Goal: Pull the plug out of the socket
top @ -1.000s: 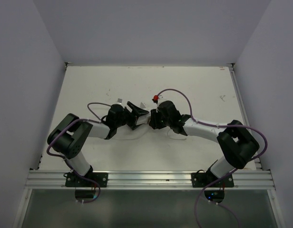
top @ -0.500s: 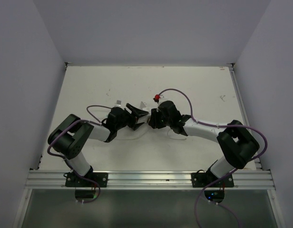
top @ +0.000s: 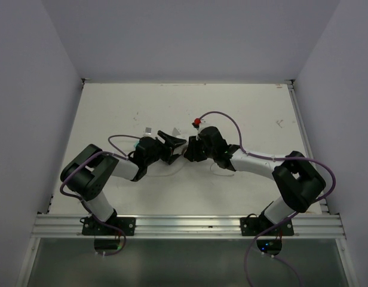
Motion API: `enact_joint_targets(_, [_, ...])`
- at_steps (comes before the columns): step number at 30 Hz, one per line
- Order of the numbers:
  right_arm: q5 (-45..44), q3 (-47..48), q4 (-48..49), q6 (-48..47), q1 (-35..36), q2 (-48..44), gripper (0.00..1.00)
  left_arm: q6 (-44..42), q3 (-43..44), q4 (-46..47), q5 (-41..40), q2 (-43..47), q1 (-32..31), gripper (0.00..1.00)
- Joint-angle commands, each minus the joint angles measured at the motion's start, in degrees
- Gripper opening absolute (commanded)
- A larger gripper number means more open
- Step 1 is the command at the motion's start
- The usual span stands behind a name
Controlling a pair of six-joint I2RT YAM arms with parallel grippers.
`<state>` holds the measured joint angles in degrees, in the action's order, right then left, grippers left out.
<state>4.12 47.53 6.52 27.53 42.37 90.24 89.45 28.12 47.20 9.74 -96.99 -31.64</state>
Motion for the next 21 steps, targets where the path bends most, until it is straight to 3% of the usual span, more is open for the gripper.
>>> enact_joint_targets(1, [2.82,0.46,4.46,1.65,0.35,-1.73,0.0,0.38,0.01,4.39,-1.92,-0.3,-0.27,0.77])
enact_joint_targets(4, [2.91,0.37,4.37,1.56,0.35,-1.47,0.0,-0.06,0.53,3.34,-2.09,-0.3,-0.27,0.73])
enact_joint_targets(8, [2.91,0.64,3.5,1.56,0.35,-1.2,0.0,-0.59,0.18,2.55,-3.75,0.22,-0.27,0.52])
enact_joint_targets(15, [3.26,1.25,0.51,1.3,0.35,-1.73,0.0,-1.29,-0.7,1.84,-7.1,1.36,-0.27,0.26])
enact_joint_targets(21, [1.95,-0.68,-0.72,1.83,0.35,-3.84,0.0,-2.7,0.09,1.32,-9.47,2.42,-0.27,0.18])
